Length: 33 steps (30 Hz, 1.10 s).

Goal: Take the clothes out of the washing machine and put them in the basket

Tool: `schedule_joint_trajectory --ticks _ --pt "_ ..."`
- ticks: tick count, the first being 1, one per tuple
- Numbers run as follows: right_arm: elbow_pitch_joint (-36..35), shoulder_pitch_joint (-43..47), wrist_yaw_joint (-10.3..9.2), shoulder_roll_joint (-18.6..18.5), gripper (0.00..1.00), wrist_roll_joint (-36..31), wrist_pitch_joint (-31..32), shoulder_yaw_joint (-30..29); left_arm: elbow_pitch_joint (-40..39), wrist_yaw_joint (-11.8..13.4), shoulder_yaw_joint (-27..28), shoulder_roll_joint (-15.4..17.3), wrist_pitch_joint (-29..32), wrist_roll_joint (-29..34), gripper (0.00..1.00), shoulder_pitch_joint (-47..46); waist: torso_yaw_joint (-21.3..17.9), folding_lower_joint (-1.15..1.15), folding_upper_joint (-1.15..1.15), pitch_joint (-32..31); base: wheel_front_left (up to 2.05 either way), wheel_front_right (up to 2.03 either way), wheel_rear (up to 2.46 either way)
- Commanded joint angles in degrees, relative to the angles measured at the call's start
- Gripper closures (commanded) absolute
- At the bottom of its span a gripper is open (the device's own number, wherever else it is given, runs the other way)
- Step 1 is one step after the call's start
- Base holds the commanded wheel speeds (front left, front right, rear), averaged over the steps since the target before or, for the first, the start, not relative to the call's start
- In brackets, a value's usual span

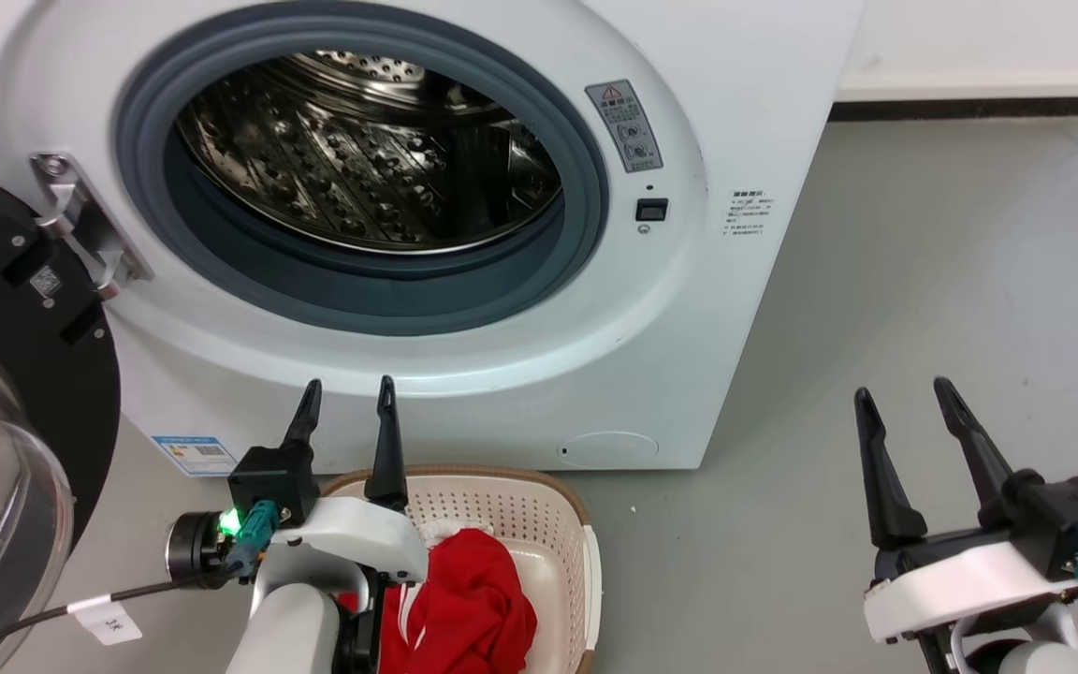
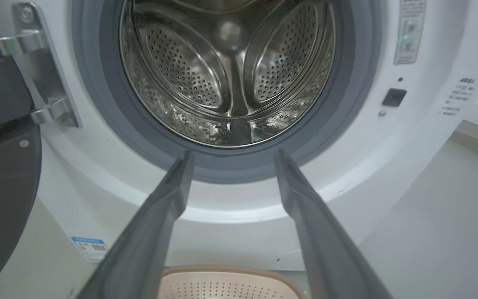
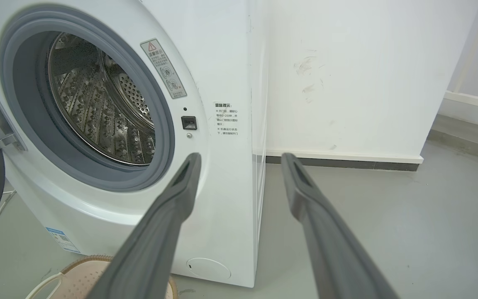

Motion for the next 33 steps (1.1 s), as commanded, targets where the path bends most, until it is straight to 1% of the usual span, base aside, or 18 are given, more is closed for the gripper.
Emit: schedule_joint_trajectory --ticks 1,5,9,16,24,33 --pt "-0.27 1.23 -0.04 0.26 0.0 -0.25 0.25 -0.33 -2.06 0.2 -0.44 -0.03 -0.14 1.04 0.0 1.18 0.57 0.01 0.0 -1.21 0.0 0.0 0.0" --pt "-0.36 3.49 -0.04 0.36 0.0 -0.9 0.97 -1.31 -7.83 0.51 -1.2 0.94 -0.15 3.44 0.0 3.46 0.98 0.01 0.0 -3.09 0.0 0.0 0.0" --pt "-0.57 5.27 -0.04 0.41 0.0 -0.85 1.37 -1.83 -11.77 0.59 -1.62 2.22 -0.04 4.52 0.0 5.7 1.28 0.01 0.0 -4.83 0.0 0.0 0.0" --pt "-0.73 7.82 -0.04 0.4 0.0 -0.55 1.92 -2.24 -16.8 0.85 -1.78 3.84 2.89 4.26 0.0 10.54 1.53 0.01 0.0 -7.28 0.0 0.0 0.0" --pt "-0.96 9.47 -0.04 0.41 0.0 -0.29 2.22 -2.33 -18.55 1.26 -1.33 4.65 5.14 2.8 0.0 14.14 1.46 0.01 0.0 -8.56 0.0 0.0 0.0" --pt "-1.16 9.52 -0.04 0.41 0.0 -0.14 2.27 -1.71 -18.62 1.48 -1.27 4.96 5.71 2.14 0.0 14.33 1.44 0.01 0.0 -8.63 0.0 0.0 0.0"
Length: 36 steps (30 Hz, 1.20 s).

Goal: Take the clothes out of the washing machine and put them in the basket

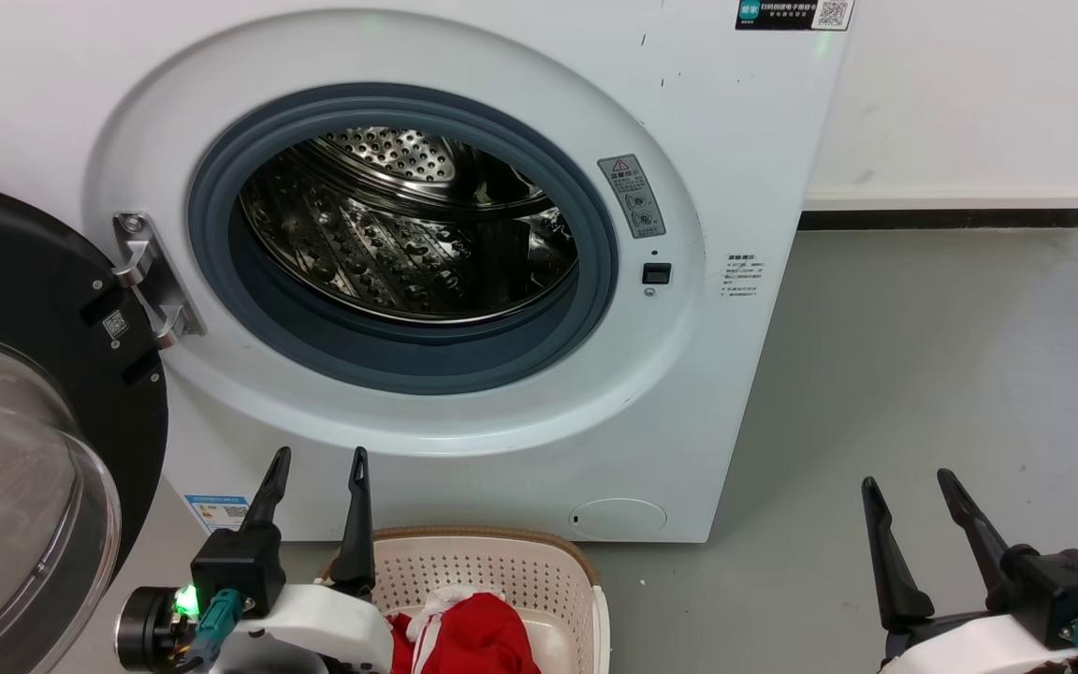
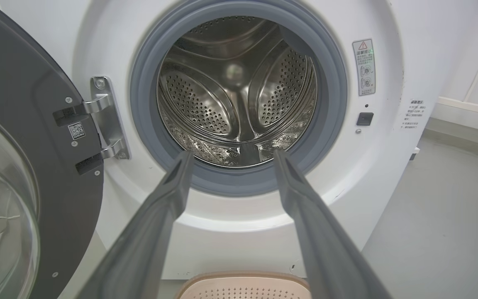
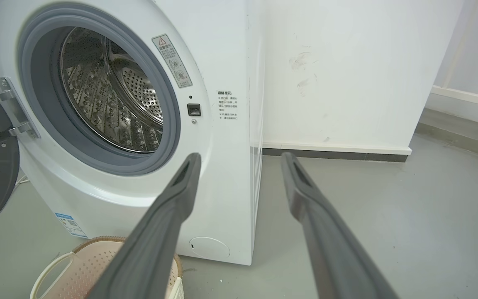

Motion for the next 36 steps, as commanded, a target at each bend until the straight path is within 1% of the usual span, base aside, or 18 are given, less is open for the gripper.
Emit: schedule_joint_trajectory --ticks 1,16,17,20,24,25,36 --pt "-0.19 0.82 -0.04 0.2 0.0 0.39 -0.06 0.13 -0.07 0.17 -0.01 0.18 0.01 -0.14 0.0 0.41 0.06 0.0 0.0 0.0 0.0 0.0 0.0" --pt "-0.31 0.78 -0.04 0.2 0.0 0.67 0.04 0.44 -0.1 0.69 -0.43 0.54 -0.52 -0.8 0.0 0.23 0.08 0.0 0.0 0.14 0.0 0.0 0.0" --pt "-0.12 0.06 0.0 0.0 1.0 0.42 0.13 0.44 0.05 0.67 -0.35 0.46 -0.37 -0.7 1.0 0.0 0.08 0.01 0.0 0.15 0.0 0.0 0.0" --pt "0.39 0.37 0.0 -0.01 1.0 1.88 -0.03 0.86 0.86 0.35 0.04 0.25 -0.08 -2.17 1.0 0.1 0.08 0.01 0.0 0.19 0.0 0.0 0.0" --pt "1.2 -0.39 0.0 -0.32 1.0 7.6 0.35 0.66 1.44 -0.38 0.95 -0.03 0.95 -7.08 1.0 -0.33 0.08 0.01 0.0 0.26 0.0 0.0 0.0" --pt "1.2 -0.39 0.0 -0.32 1.0 7.6 0.35 0.66 1.44 -0.38 0.95 -0.03 0.95 -7.08 1.0 -0.33 0.08 0.01 0.0 0.26 0.0 0.0 0.0" --pt "4.21 -2.92 0.0 -1.18 1.0 20.69 1.22 0.59 2.73 -2.2 3.18 -0.73 3.21 -18.45 1.0 -1.26 0.06 0.01 0.0 0.47 0.0 0.0 0.0"
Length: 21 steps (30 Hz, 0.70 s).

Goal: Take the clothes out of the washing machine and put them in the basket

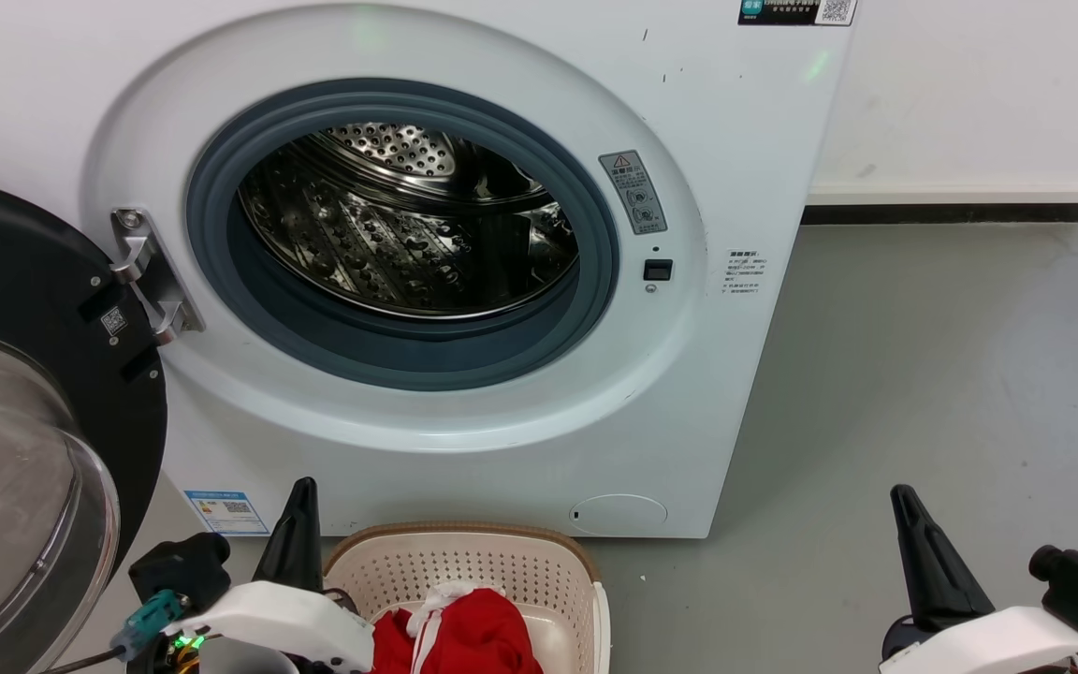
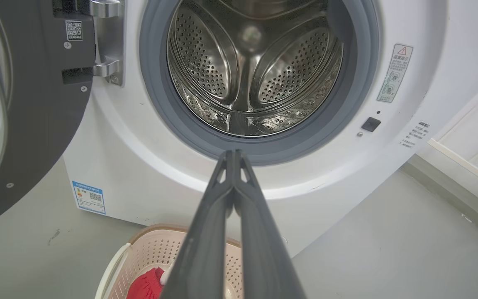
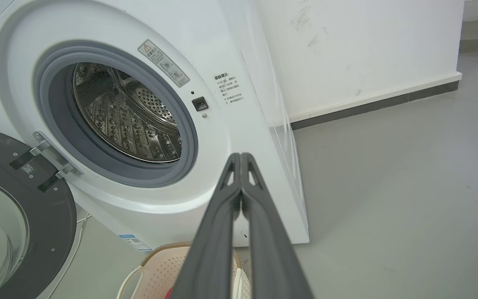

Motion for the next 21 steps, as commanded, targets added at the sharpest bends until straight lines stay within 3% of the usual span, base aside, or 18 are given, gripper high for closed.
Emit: schedule_joint_trajectory --ticks 1,21 --pt "-0.36 -2.05 -0.01 -0.55 1.0 2.61 0.1 -0.15 -0.56 -0.5 0.76 0.09 0.34 -2.16 1.0 -1.69 0.0 0.0 0.0 0.02 0.0 0.0 0.0" --pt "3.77 -5.4 -0.01 -1.25 1.0 23.24 1.75 -0.74 1.56 -3.51 4.42 -1.08 4.04 -20.77 1.0 -3.23 -0.03 0.0 0.0 0.45 0.0 0.0 0.0"
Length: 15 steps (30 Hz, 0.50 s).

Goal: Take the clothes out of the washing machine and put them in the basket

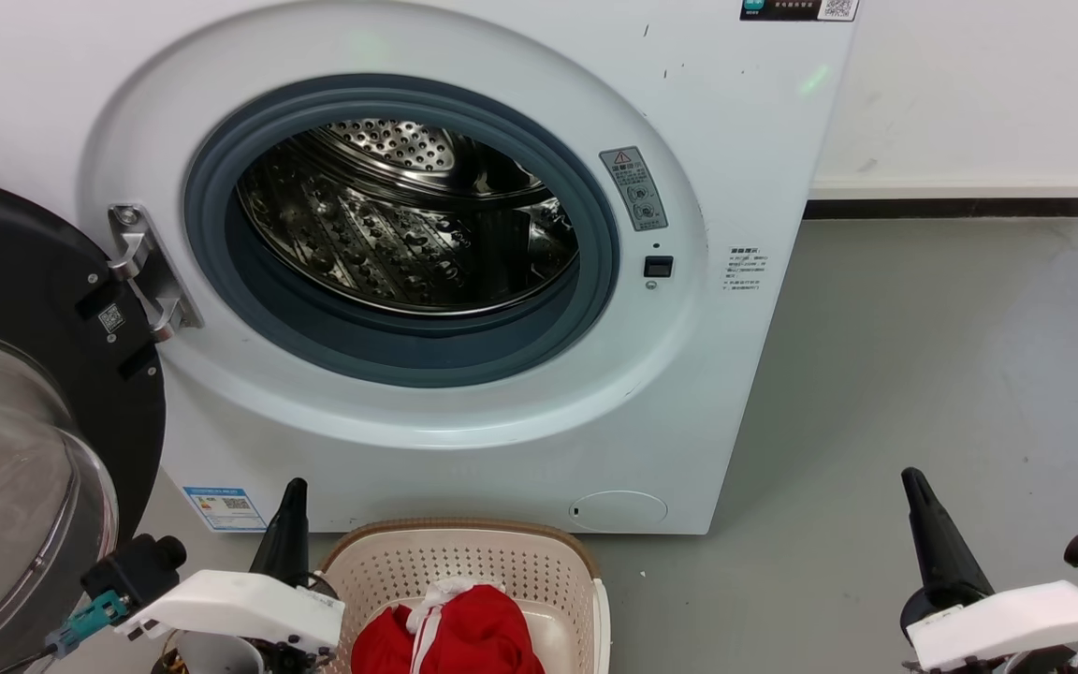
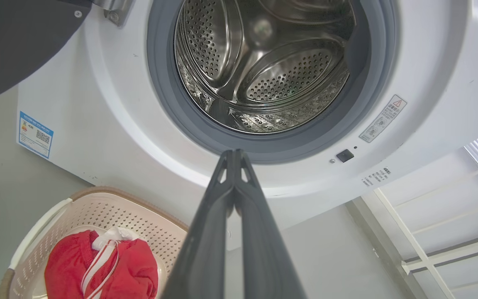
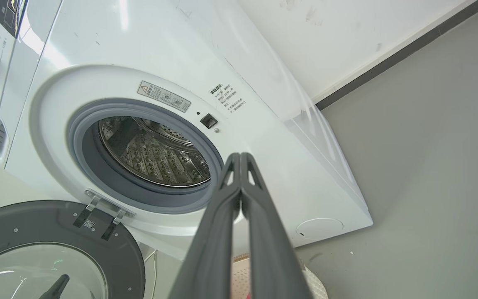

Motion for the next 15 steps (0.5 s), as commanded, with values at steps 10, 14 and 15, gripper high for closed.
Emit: schedule_joint_trajectory --ticks 10,14,15 --pt "1.28 -3.2 0.0 -0.56 1.0 9.14 0.86 -0.58 0.34 -1.59 1.94 -0.37 1.62 -8.3 1.0 -2.29 -0.01 0.0 0.0 0.2 0.0 0.0 0.0" --pt "1.91 -3.69 0.0 -0.58 1.0 12.03 1.17 -0.75 0.63 -2.01 2.45 -0.53 2.16 -10.97 1.0 -2.5 -0.02 0.0 0.0 0.28 0.0 0.0 0.0" --pt "2.05 -3.84 0.0 -0.59 1.0 12.71 1.22 -0.8 0.71 -2.09 2.56 -0.59 2.27 -11.62 1.0 -2.57 -0.02 0.0 0.0 0.3 0.0 0.0 0.0"
